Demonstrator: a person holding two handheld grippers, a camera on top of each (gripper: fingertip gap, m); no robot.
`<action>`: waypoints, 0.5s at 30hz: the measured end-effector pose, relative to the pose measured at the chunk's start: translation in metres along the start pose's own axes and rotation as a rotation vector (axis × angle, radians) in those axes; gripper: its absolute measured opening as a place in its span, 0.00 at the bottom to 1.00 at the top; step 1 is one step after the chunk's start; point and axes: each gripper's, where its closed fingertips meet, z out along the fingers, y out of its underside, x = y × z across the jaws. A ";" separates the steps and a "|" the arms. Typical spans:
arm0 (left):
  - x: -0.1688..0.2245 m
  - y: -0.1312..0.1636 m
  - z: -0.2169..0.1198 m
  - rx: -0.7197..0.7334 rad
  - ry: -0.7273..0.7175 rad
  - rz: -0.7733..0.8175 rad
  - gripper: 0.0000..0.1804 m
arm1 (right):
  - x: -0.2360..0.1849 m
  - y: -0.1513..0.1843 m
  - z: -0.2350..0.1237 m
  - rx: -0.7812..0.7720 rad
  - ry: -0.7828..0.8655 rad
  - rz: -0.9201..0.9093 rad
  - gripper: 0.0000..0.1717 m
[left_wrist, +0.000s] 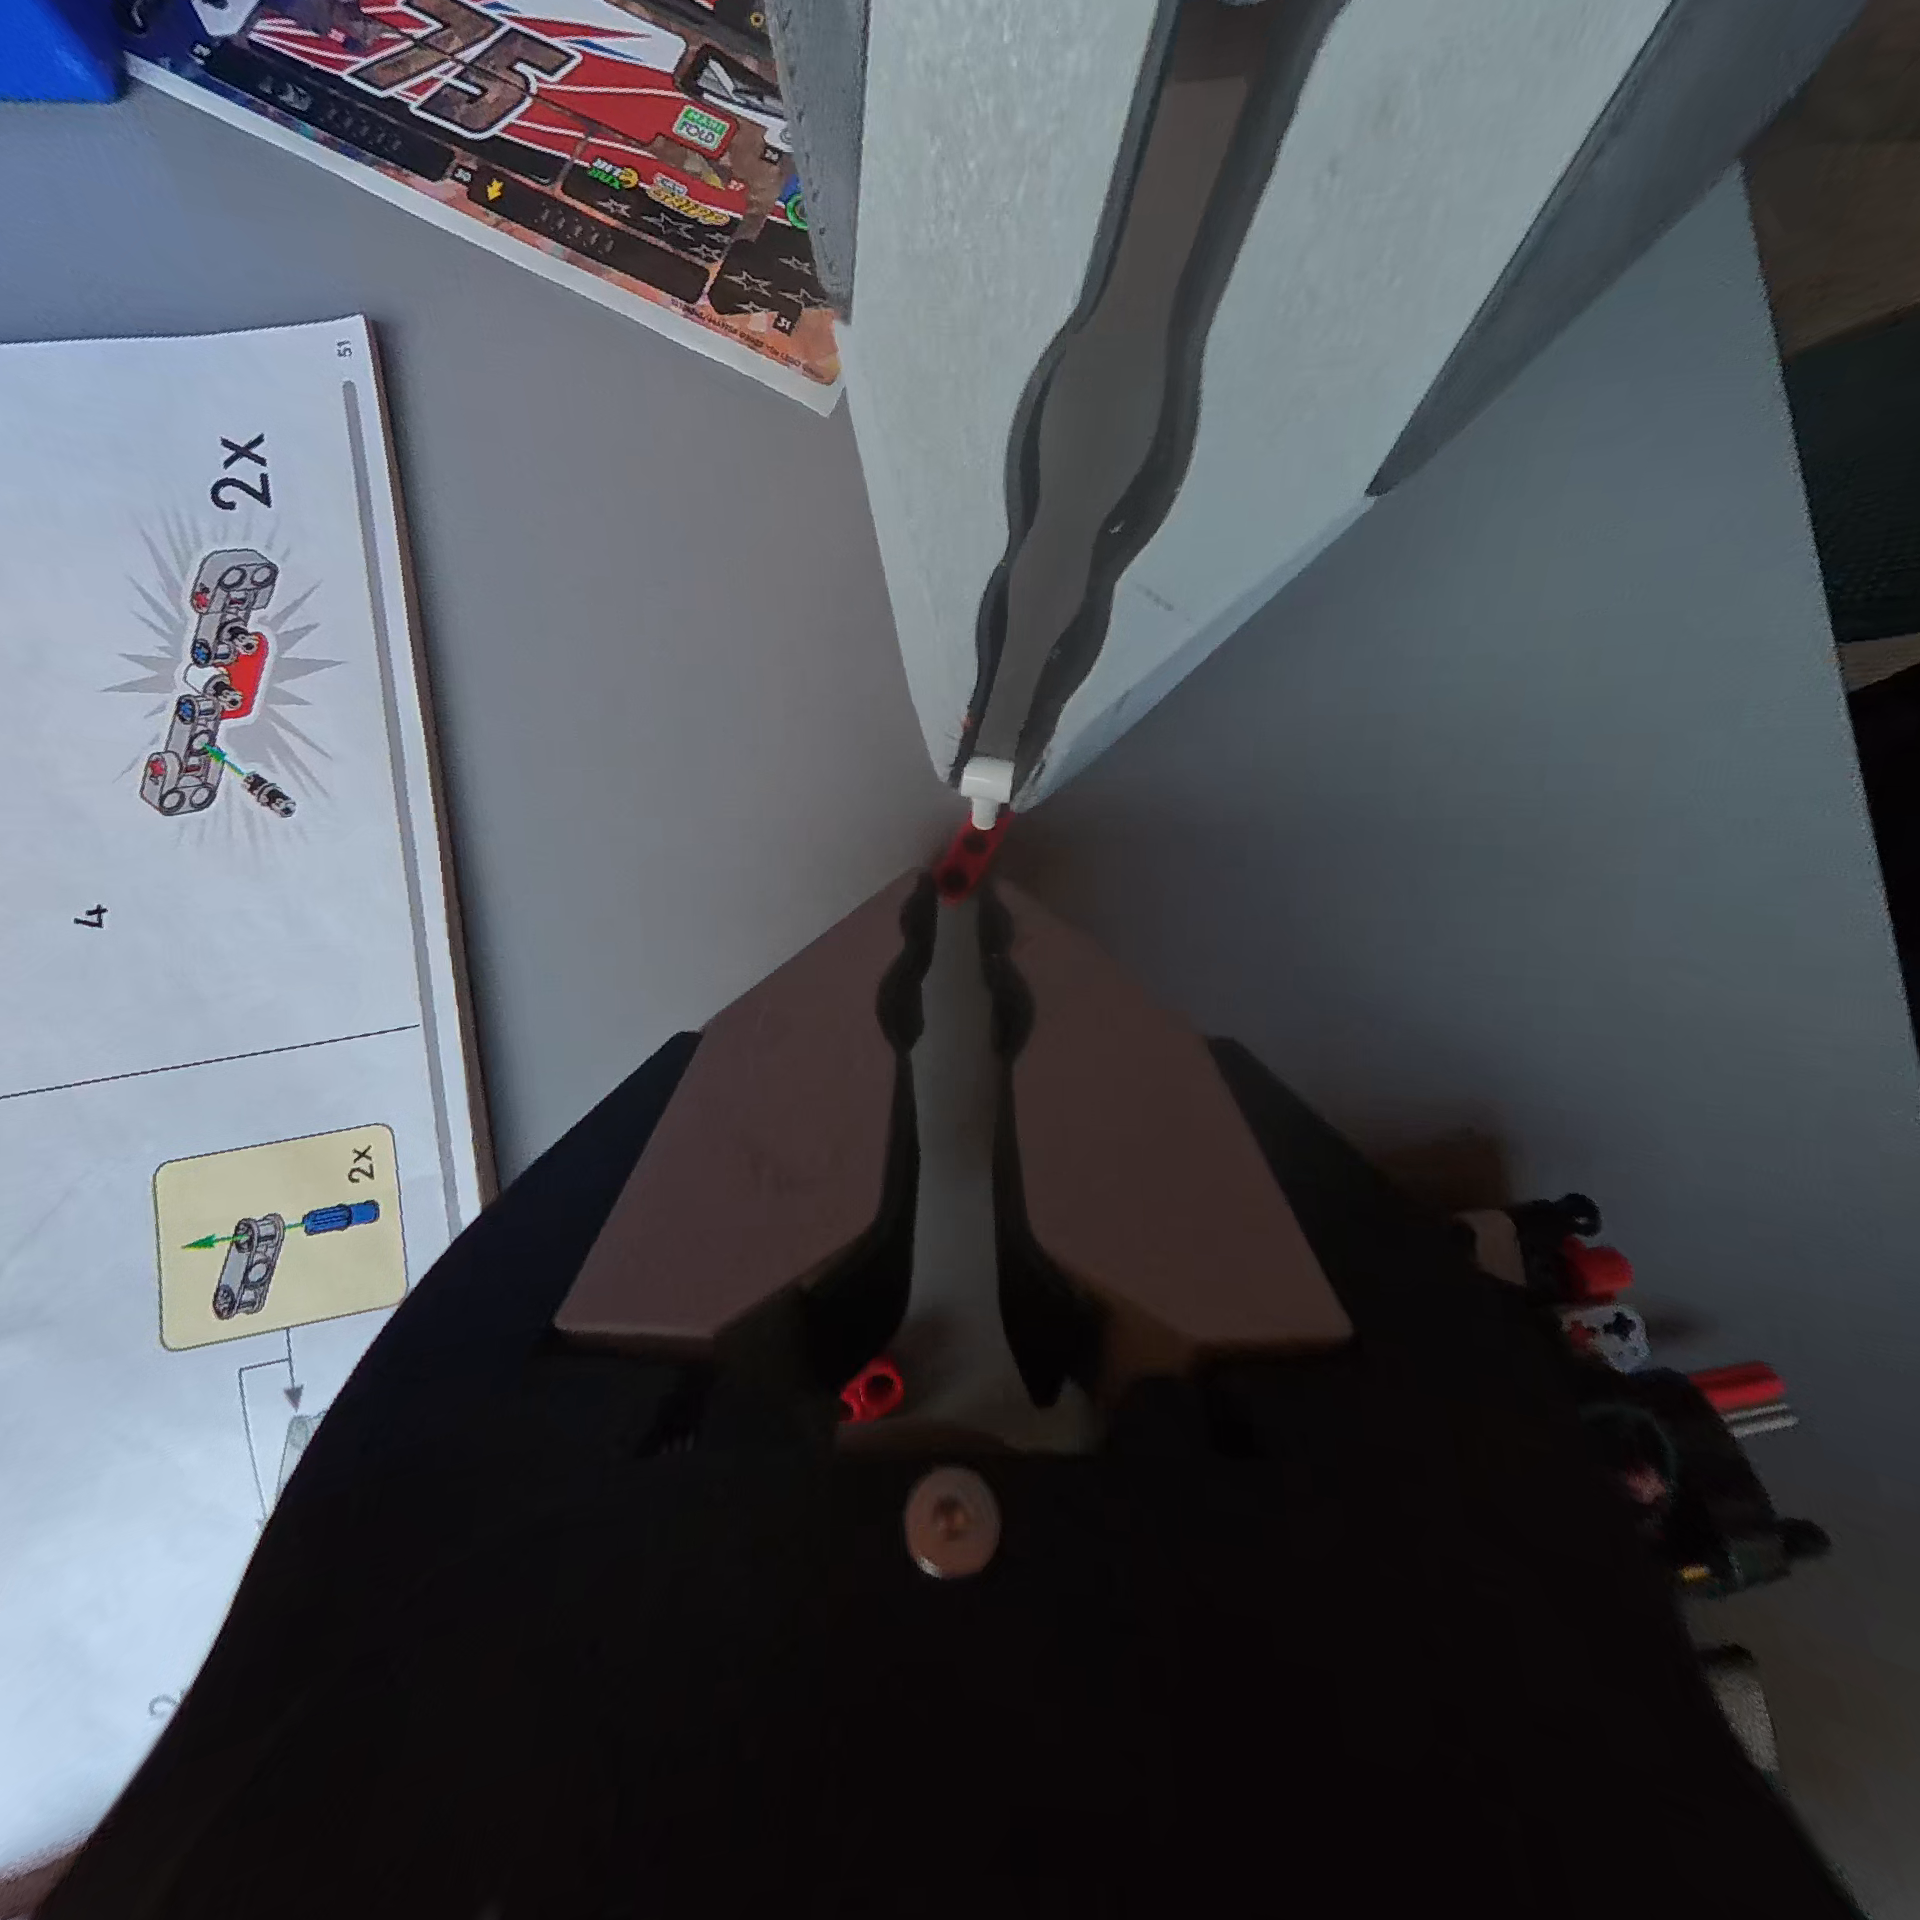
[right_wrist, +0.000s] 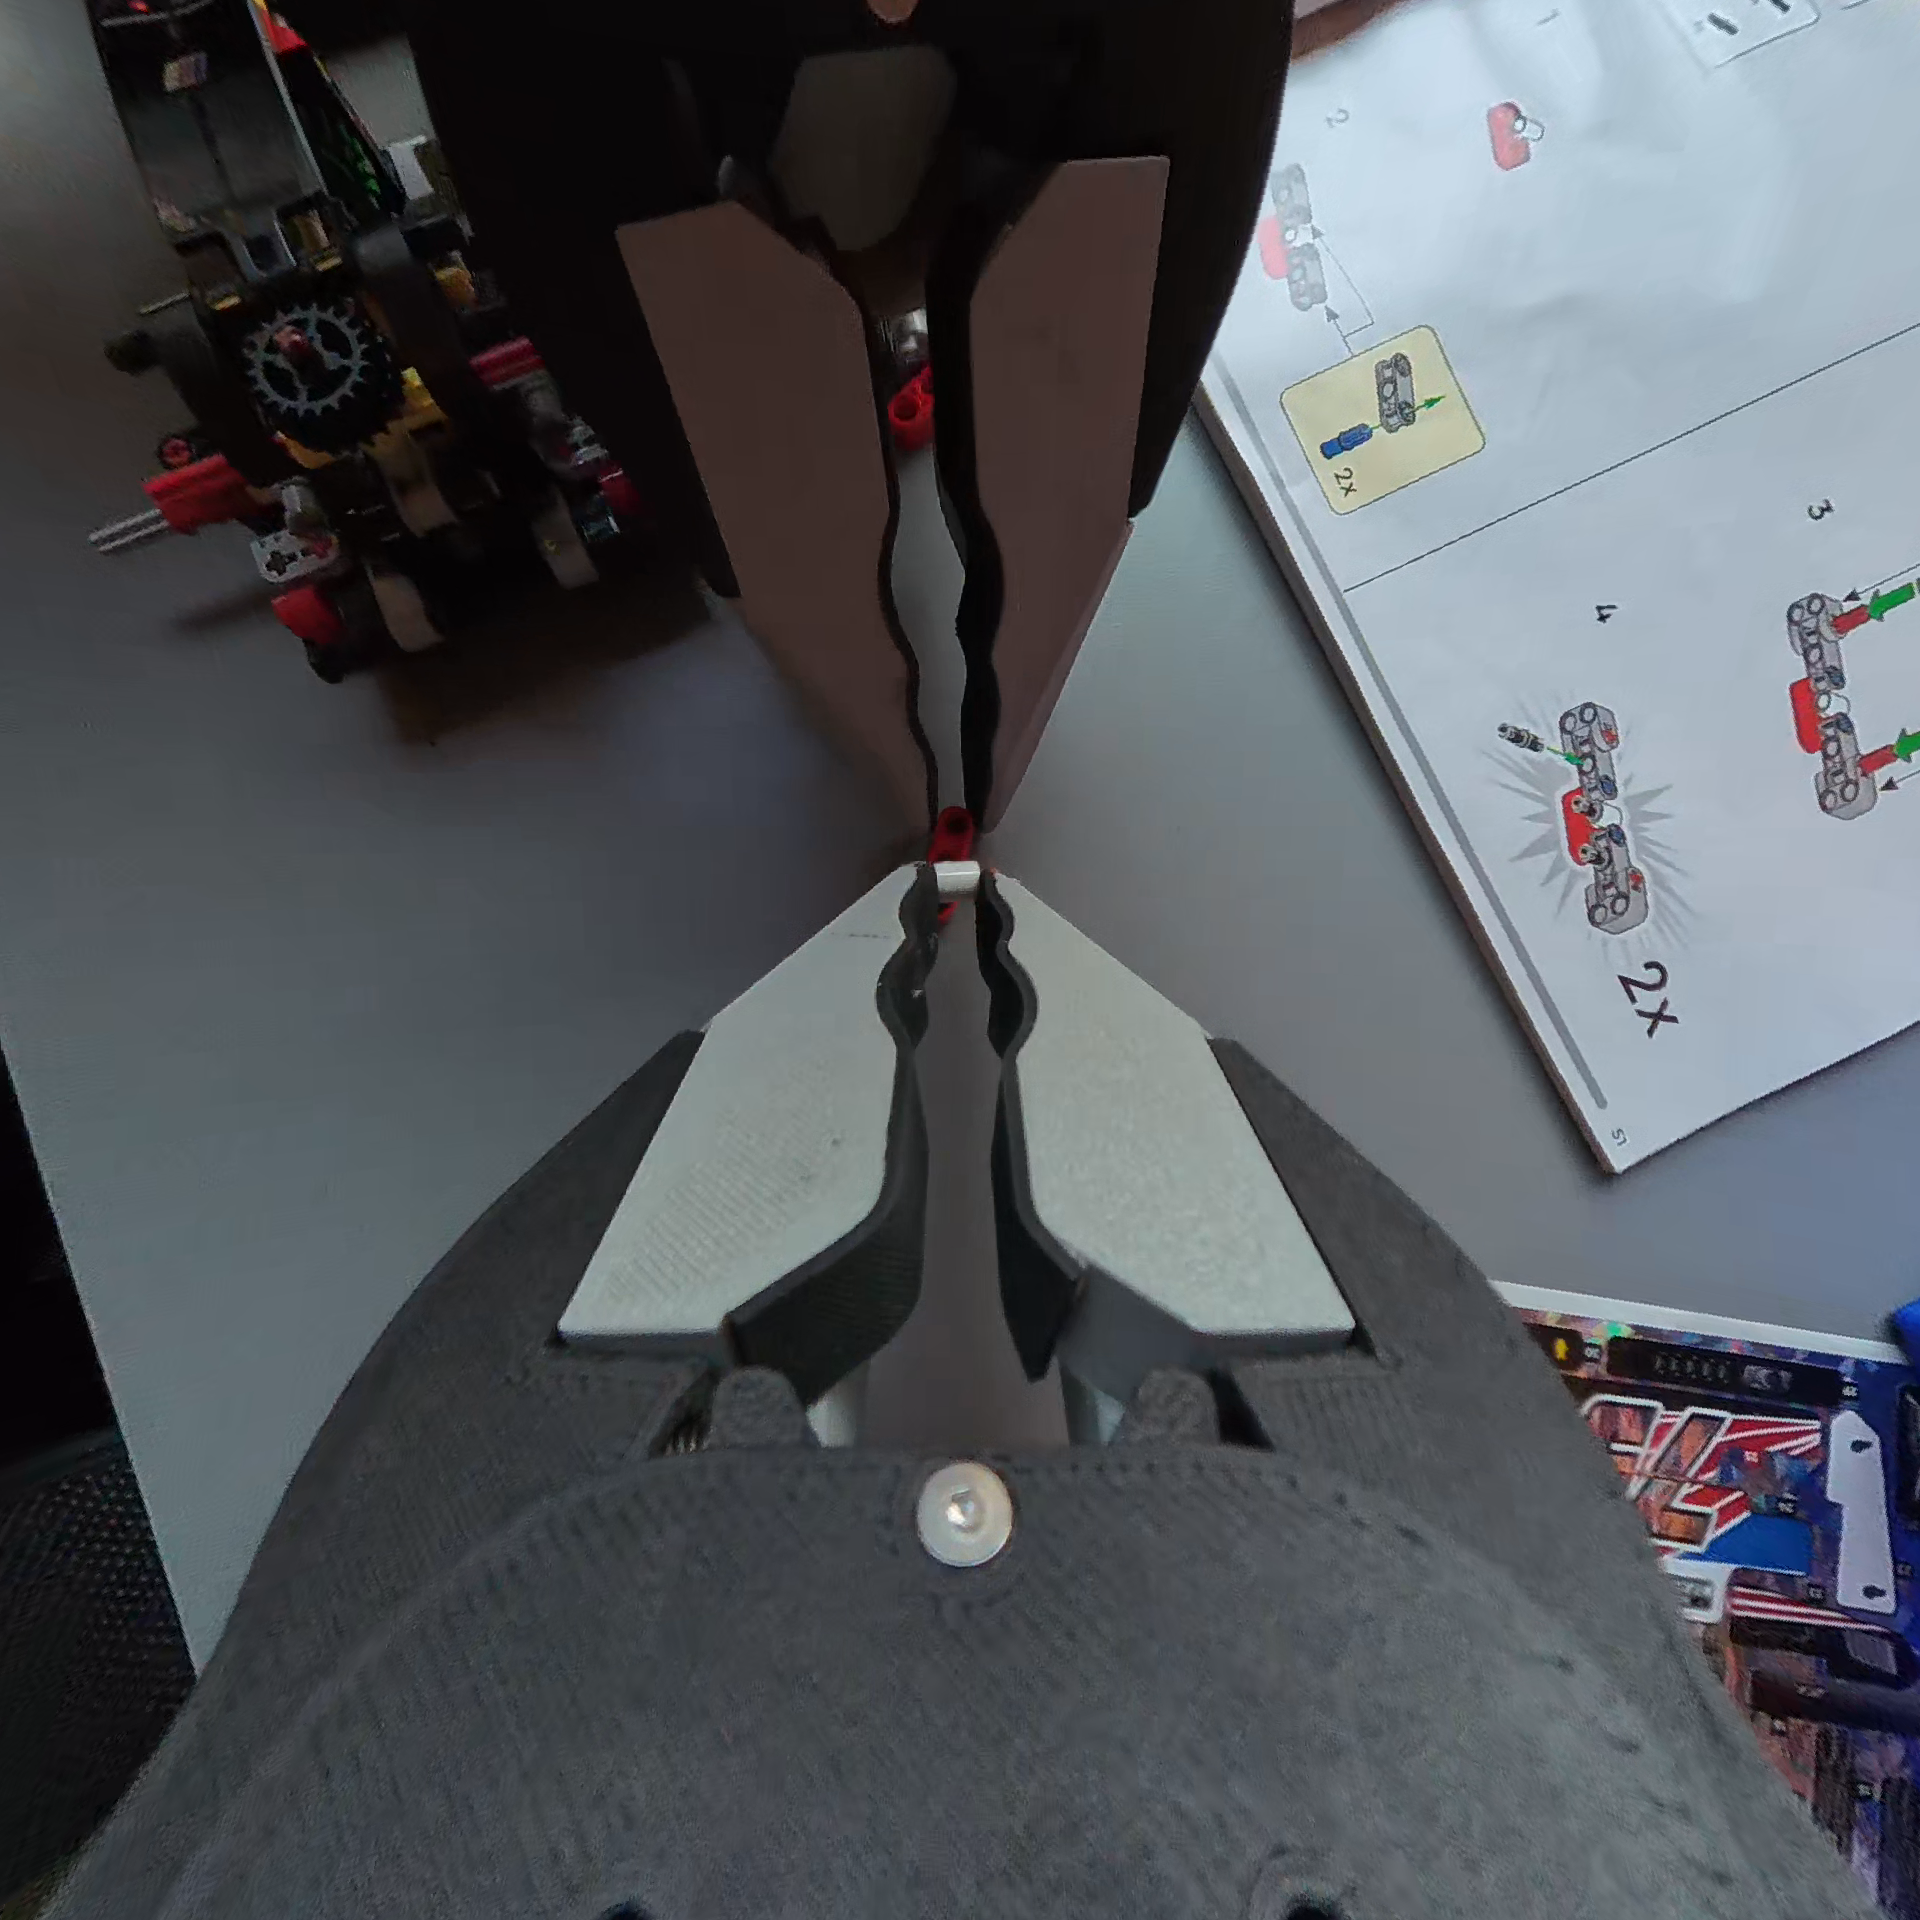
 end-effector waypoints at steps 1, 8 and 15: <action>0.000 0.000 0.000 0.006 0.008 -0.002 0.02 | 0.000 0.001 0.001 -0.005 0.000 0.006 0.03; 0.005 -0.002 0.001 0.009 0.049 -0.054 0.02 | -0.003 0.003 0.004 -0.033 -0.010 0.027 0.03; 0.009 -0.004 0.004 -0.024 0.036 -0.036 0.02 | -0.006 0.009 0.001 -0.102 0.024 -0.002 0.03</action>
